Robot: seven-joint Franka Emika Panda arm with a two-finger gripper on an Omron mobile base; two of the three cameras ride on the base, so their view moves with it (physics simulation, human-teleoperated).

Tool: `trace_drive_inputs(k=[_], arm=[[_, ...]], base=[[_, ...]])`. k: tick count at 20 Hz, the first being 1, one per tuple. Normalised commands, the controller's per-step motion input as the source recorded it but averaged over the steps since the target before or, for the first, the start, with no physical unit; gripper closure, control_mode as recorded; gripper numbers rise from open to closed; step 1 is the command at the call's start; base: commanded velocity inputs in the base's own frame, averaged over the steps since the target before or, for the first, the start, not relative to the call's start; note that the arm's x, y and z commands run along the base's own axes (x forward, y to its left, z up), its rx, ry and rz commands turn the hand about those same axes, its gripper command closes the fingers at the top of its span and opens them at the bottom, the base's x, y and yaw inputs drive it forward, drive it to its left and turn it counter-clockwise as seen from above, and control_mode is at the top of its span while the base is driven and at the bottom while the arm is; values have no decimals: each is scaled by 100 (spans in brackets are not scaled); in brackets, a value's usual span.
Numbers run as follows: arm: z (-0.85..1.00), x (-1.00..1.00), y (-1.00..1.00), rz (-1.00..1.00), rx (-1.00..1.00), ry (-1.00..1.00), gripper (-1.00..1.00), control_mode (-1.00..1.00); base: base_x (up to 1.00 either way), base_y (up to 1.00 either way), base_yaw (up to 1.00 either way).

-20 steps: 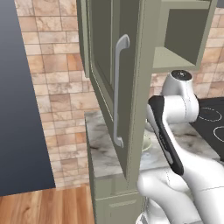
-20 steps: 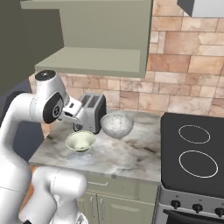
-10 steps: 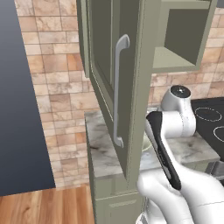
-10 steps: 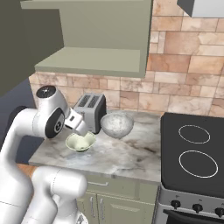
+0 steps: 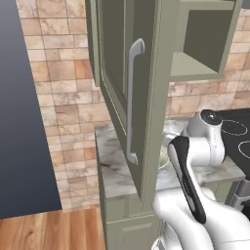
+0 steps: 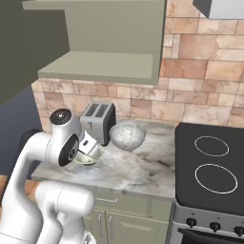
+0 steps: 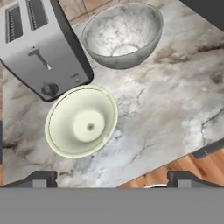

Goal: Pick up the bowls on the counter and stack them on top of one another in the open cabinet. Place the smaller bowl on top of the larger bowl.

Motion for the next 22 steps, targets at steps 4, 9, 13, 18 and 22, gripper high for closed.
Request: trace_drive_inputs(k=[4, 9, 13, 18, 22], arm=[[-15, 0, -13, -6, 6, 0, -100, -100], [-13, 0, -2, -3, 4, 0, -100, -100], [-17, 1, 0, 0, 1, 0, -100, -100], [-28, 8, 0, 0, 2, 0, -100, -100], [-27, 27, 0, 0, 2, 0, -100, -100]], base=[[0, 0, 0], [0, 0, 0], [0, 0, 0], [0, 0, 0], [0, 0, 0]])
